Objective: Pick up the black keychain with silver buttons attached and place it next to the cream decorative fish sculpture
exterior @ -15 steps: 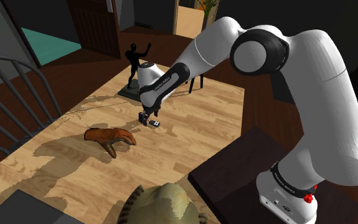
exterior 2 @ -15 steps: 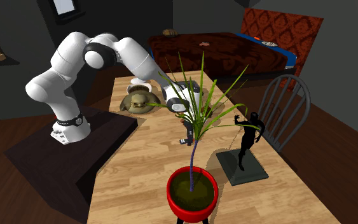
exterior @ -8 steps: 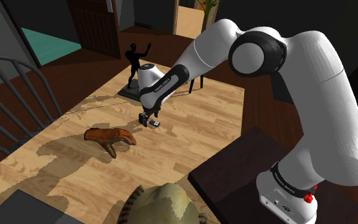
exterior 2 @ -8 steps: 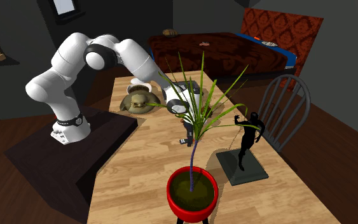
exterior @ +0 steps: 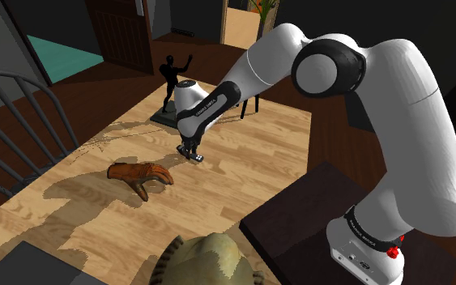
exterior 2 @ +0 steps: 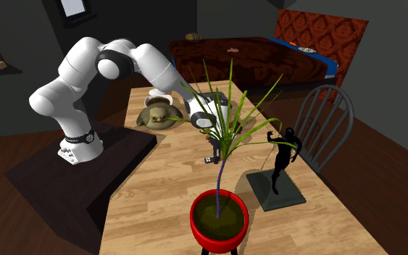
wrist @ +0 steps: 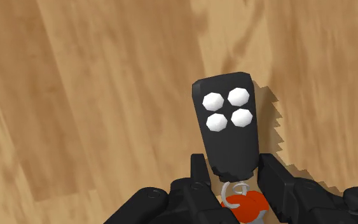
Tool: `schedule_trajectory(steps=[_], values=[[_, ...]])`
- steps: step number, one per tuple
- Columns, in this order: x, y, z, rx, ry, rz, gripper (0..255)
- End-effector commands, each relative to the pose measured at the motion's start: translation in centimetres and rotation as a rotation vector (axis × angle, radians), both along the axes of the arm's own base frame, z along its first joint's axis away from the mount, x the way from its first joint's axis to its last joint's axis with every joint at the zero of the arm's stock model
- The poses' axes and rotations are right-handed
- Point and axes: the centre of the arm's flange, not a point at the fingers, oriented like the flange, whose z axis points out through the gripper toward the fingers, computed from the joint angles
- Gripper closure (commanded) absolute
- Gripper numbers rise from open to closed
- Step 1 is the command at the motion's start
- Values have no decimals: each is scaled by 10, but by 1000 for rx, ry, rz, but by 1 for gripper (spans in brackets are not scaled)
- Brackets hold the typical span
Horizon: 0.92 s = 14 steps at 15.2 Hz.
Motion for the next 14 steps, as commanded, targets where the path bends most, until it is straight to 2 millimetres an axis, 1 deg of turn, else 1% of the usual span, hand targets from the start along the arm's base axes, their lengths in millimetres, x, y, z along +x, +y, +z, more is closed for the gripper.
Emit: schedule_trajectory(steps=[1, 3, 4, 14], values=[[1, -5, -3, -5, 4, -5, 255], [2, -4, -2, -5, 4, -5, 255], [-1, -4, -5, -5, 4, -5, 255], [-2, -4, 48, -6, 4, -5, 255]])
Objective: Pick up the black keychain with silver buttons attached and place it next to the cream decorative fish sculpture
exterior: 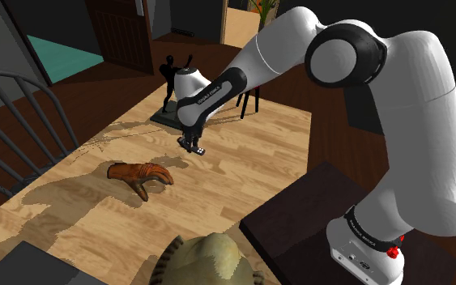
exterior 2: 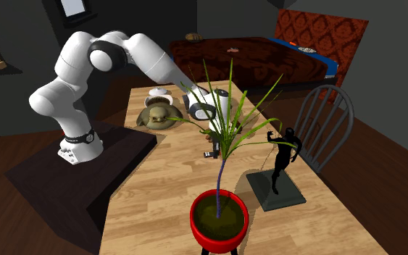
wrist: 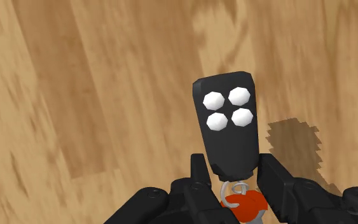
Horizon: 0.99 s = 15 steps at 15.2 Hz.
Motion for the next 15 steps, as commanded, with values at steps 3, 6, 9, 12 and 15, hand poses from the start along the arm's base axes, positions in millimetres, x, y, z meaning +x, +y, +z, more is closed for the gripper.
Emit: schedule_trajectory(steps=[3, 6, 9, 12, 15], values=[[0, 0, 20, 0, 0, 0, 255], [0, 0, 36, 0, 0, 0, 255], [0, 0, 52, 0, 0, 0, 255], [0, 0, 68, 0, 0, 0, 255], [0, 0, 84, 0, 0, 0, 255]])
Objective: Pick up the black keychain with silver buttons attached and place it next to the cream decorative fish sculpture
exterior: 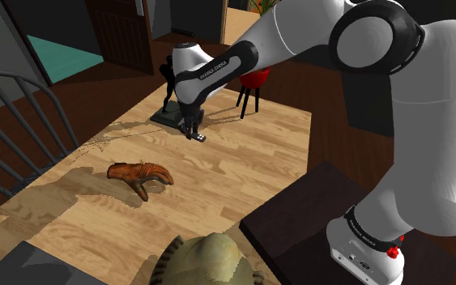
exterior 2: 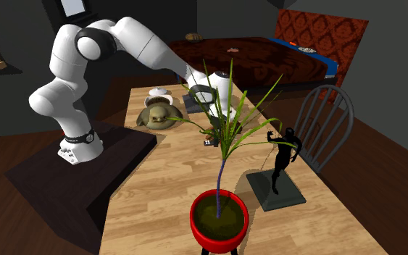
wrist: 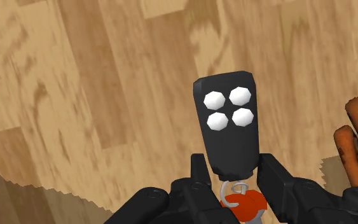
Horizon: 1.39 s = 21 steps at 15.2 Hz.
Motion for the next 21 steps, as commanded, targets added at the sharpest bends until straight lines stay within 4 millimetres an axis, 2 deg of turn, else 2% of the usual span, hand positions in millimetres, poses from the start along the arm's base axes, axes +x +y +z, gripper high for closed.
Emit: schedule_trajectory(steps=[1, 17, 21], values=[[0, 1, 11, 0, 0, 0, 255], [0, 1, 92, 0, 0, 0, 255], [-34, 42, 92, 0, 0, 0, 255]])
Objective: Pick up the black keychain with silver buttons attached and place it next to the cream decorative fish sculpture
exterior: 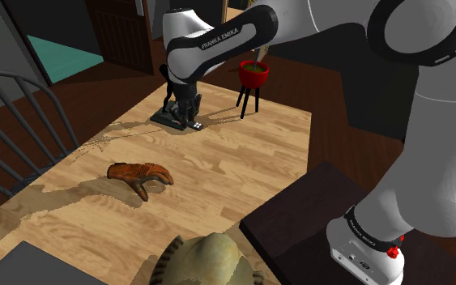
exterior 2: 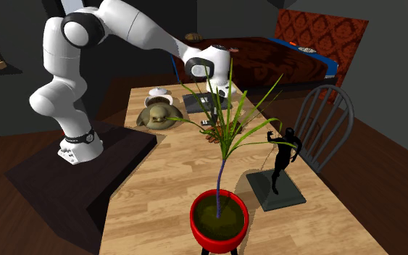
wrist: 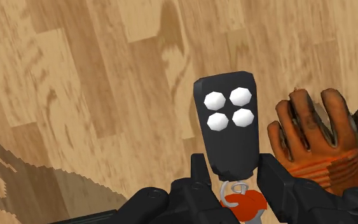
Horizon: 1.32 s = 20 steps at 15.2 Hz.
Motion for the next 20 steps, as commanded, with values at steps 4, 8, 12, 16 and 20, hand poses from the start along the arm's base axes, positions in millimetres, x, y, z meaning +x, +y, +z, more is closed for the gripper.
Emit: schedule_trajectory(steps=[4, 8, 12, 16, 20], values=[[-41, 51, 0, 0, 0, -1, 255], [-74, 92, 0, 0, 0, -1, 255], [-108, 133, 0, 0, 0, -1, 255], [-141, 174, 0, 0, 0, -1, 255], [-148, 183, -16, 0, 0, -1, 255]])
